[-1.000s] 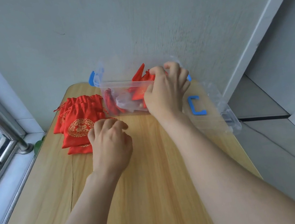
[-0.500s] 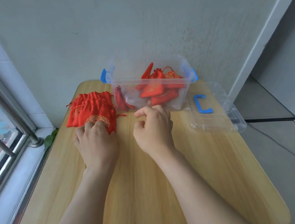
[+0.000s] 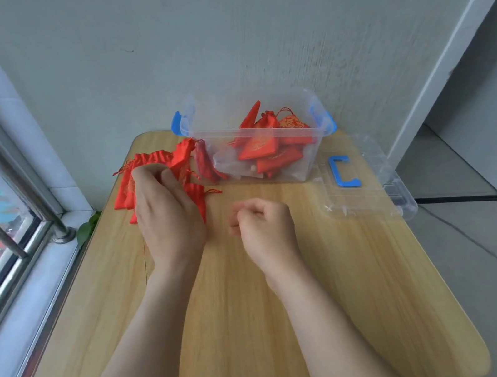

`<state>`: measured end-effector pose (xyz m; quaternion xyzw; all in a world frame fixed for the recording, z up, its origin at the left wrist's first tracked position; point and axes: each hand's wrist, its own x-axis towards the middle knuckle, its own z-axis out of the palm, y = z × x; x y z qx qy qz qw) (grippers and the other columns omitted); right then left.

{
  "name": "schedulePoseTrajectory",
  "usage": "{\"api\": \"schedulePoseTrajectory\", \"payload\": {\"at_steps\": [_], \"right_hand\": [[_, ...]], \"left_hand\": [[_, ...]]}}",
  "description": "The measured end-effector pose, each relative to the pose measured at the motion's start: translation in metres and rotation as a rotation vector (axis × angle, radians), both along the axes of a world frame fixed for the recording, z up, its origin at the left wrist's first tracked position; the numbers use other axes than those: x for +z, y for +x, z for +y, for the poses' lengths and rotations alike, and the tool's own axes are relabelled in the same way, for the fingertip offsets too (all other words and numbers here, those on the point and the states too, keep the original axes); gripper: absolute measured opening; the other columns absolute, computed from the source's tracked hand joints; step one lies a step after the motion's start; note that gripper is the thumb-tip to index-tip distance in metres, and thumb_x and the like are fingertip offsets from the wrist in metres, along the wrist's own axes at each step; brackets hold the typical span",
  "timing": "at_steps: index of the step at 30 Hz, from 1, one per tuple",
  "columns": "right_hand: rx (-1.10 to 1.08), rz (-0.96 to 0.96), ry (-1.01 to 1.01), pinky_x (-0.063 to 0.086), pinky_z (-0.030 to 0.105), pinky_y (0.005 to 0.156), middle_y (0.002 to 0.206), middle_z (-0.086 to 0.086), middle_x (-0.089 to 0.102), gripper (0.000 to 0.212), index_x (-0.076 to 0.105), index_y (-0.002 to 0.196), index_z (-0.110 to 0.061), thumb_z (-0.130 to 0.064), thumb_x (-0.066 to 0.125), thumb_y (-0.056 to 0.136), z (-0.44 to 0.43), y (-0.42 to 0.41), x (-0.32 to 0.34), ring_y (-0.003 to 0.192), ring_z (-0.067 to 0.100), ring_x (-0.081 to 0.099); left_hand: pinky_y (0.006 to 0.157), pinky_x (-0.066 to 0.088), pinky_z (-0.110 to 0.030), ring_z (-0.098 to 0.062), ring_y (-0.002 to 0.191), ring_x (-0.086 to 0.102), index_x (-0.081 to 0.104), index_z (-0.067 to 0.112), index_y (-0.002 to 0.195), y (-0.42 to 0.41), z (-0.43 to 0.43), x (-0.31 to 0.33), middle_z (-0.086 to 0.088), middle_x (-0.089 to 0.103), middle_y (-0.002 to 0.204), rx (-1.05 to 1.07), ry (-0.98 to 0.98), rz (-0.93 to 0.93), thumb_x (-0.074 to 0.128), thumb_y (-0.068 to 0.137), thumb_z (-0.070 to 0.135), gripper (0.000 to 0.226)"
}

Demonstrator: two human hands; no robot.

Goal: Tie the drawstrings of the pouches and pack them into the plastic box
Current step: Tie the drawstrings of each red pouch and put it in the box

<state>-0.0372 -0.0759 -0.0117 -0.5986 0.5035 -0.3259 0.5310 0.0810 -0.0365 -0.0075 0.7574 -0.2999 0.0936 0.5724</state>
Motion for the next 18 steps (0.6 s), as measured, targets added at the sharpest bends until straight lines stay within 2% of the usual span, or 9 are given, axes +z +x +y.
{"api": "schedulePoseTrajectory", "payload": {"at_steps": [2, 3, 5, 7, 9, 11, 13, 16, 18], "right_hand": [[0.033, -0.124, 0.147, 0.053, 0.032, 0.073, 0.093, 0.006, 0.081, 0.020, 0.077, 0.099, -0.018, -0.025, 0.059, 0.095, -0.003, 0.000, 0.000, 0.081, 0.016, 0.075], [0.046, -0.190, 0.228, 0.053, 0.033, 0.074, 0.098, 0.010, 0.081, 0.024, 0.077, 0.102, -0.016, -0.032, 0.061, 0.095, -0.007, -0.002, 0.003, 0.081, 0.017, 0.074], [0.050, -0.276, 0.330, 0.054, 0.036, 0.078, 0.106, 0.011, 0.081, 0.038, 0.076, 0.111, -0.016, -0.045, 0.062, 0.092, -0.016, -0.005, 0.006, 0.087, 0.019, 0.075], [-0.020, -0.363, 0.336, 0.057, 0.038, 0.079, 0.109, 0.009, 0.081, 0.032, 0.076, 0.114, -0.017, -0.040, 0.063, 0.096, -0.026, -0.007, 0.006, 0.098, 0.027, 0.076], [-0.139, -0.503, 0.275, 0.058, 0.039, 0.077, 0.109, 0.005, 0.080, 0.024, 0.074, 0.116, -0.017, -0.025, 0.066, 0.095, -0.033, -0.008, 0.005, 0.101, 0.029, 0.075], [-0.247, -0.550, 0.162, 0.060, 0.039, 0.082, 0.110, 0.002, 0.080, 0.025, 0.072, 0.117, -0.018, -0.015, 0.068, 0.093, -0.038, -0.012, 0.003, 0.101, 0.021, 0.076], [-0.308, -0.467, 0.047, 0.062, 0.038, 0.081, 0.101, 0.000, 0.080, 0.017, 0.074, 0.109, -0.016, -0.009, 0.066, 0.095, -0.042, -0.016, 0.003, 0.092, 0.015, 0.076], [-0.273, -0.376, -0.079, 0.060, 0.039, 0.075, 0.083, -0.003, 0.076, 0.016, 0.074, 0.092, -0.015, -0.007, 0.061, 0.093, -0.047, -0.021, 0.006, 0.077, 0.014, 0.069], [-0.236, -0.319, -0.123, 0.058, 0.040, 0.073, 0.078, -0.003, 0.073, 0.016, 0.073, 0.088, -0.014, -0.007, 0.059, 0.089, -0.049, -0.023, 0.008, 0.071, 0.015, 0.063]], "left_hand": [[0.072, 0.037, -0.021, -0.015, 0.086, 0.052, 0.052, 0.016, 0.107, -0.008, -0.004, 0.008, 0.004, 0.059, 0.095, -0.051, -0.075, 0.164, 0.038, 0.113, 0.022, 0.016], [0.079, 0.044, -0.025, -0.016, 0.090, 0.056, 0.055, 0.017, 0.107, -0.011, -0.009, 0.008, 0.005, 0.061, 0.097, -0.101, -0.098, 0.293, 0.039, 0.112, 0.024, 0.019], [0.090, 0.055, -0.048, -0.025, 0.098, 0.066, 0.064, 0.019, 0.106, -0.014, -0.016, 0.006, -0.002, 0.070, 0.104, -0.220, -0.119, 0.596, 0.041, 0.111, 0.028, 0.025], [0.090, 0.060, -0.056, -0.033, 0.094, 0.070, 0.069, 0.015, 0.106, -0.018, -0.022, 0.004, -0.012, 0.074, 0.101, -0.348, -0.160, 0.867, 0.040, 0.111, 0.021, 0.030], [0.082, 0.063, -0.050, -0.029, 0.087, 0.072, 0.071, 0.005, 0.110, -0.024, -0.027, 0.006, -0.015, 0.076, 0.094, -0.449, -0.186, 1.032, 0.036, 0.109, 0.007, 0.035], [0.071, 0.064, -0.039, -0.022, 0.080, 0.071, 0.072, 0.004, 0.110, -0.031, -0.031, 0.008, -0.011, 0.076, 0.089, -0.473, -0.102, 0.993, 0.035, 0.105, 0.001, 0.038], [0.072, 0.062, -0.036, -0.017, 0.080, 0.070, 0.076, 0.010, 0.108, -0.038, -0.036, 0.007, -0.006, 0.076, 0.090, -0.419, -0.024, 0.879, 0.040, 0.103, 0.006, 0.037], [0.078, 0.059, -0.036, -0.014, 0.077, 0.072, 0.080, 0.015, 0.101, -0.045, -0.041, 0.008, -0.005, 0.079, 0.085, -0.433, -0.035, 0.797, 0.044, 0.106, 0.027, 0.038], [0.080, 0.054, -0.038, -0.016, 0.079, 0.069, 0.077, 0.005, 0.099, -0.053, -0.043, 0.010, -0.012, 0.079, 0.092, -0.511, -0.027, 0.758, 0.044, 0.104, 0.046, 0.053]]}}
